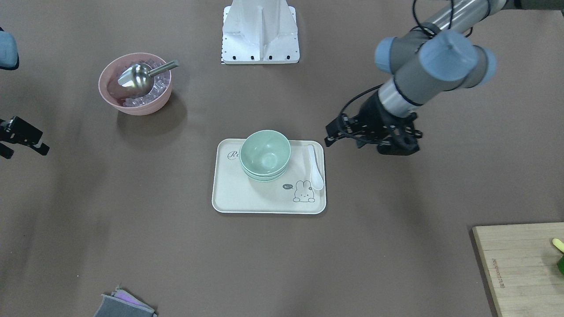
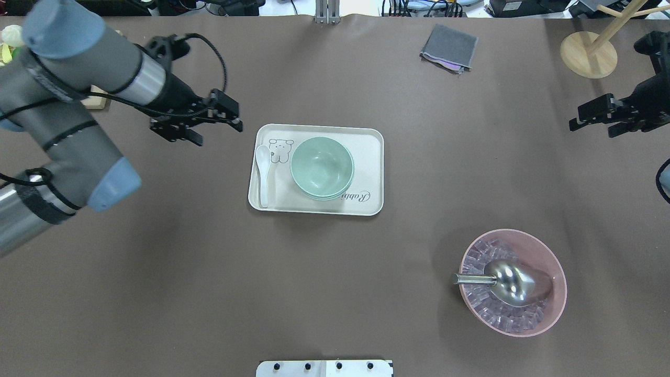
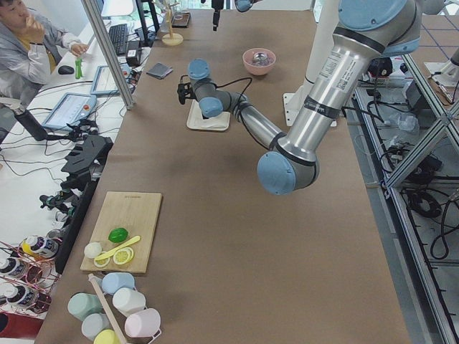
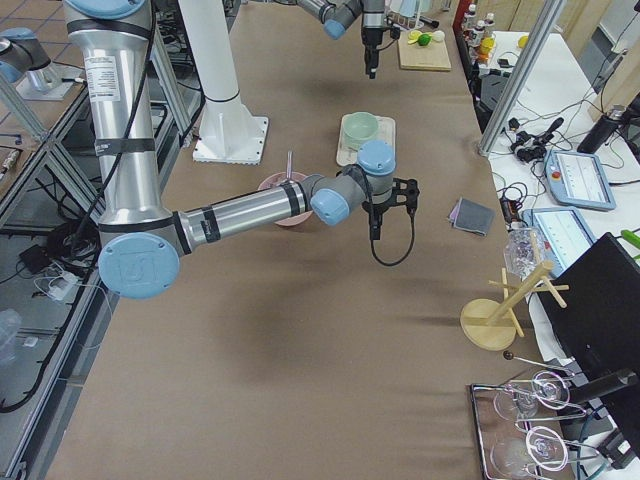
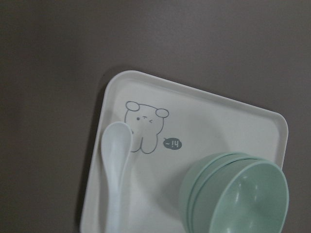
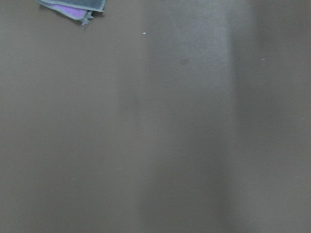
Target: Stack green bowls together
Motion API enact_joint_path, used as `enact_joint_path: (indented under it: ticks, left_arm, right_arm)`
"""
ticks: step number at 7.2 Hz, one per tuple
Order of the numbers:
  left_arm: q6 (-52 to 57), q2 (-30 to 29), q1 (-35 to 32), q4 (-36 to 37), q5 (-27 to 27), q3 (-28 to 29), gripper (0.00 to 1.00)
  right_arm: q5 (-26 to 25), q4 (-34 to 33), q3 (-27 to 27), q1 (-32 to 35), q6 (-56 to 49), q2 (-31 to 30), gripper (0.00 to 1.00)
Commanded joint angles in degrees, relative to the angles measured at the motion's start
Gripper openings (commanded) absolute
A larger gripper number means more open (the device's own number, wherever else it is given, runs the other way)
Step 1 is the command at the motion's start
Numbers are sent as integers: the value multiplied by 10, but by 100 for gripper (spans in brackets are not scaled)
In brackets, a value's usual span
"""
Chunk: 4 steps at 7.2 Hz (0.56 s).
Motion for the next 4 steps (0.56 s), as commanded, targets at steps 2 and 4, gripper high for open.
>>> enact_joint_path:
  ticks: [2, 4]
  left_arm:
    - [409, 249, -155, 3, -38, -41, 98]
    - [628, 289, -254, 6, -30, 22, 98]
  right_arm:
    - [-3, -52, -56, 95, -274, -40, 100]
    - [0, -53, -115, 146, -386, -39, 100]
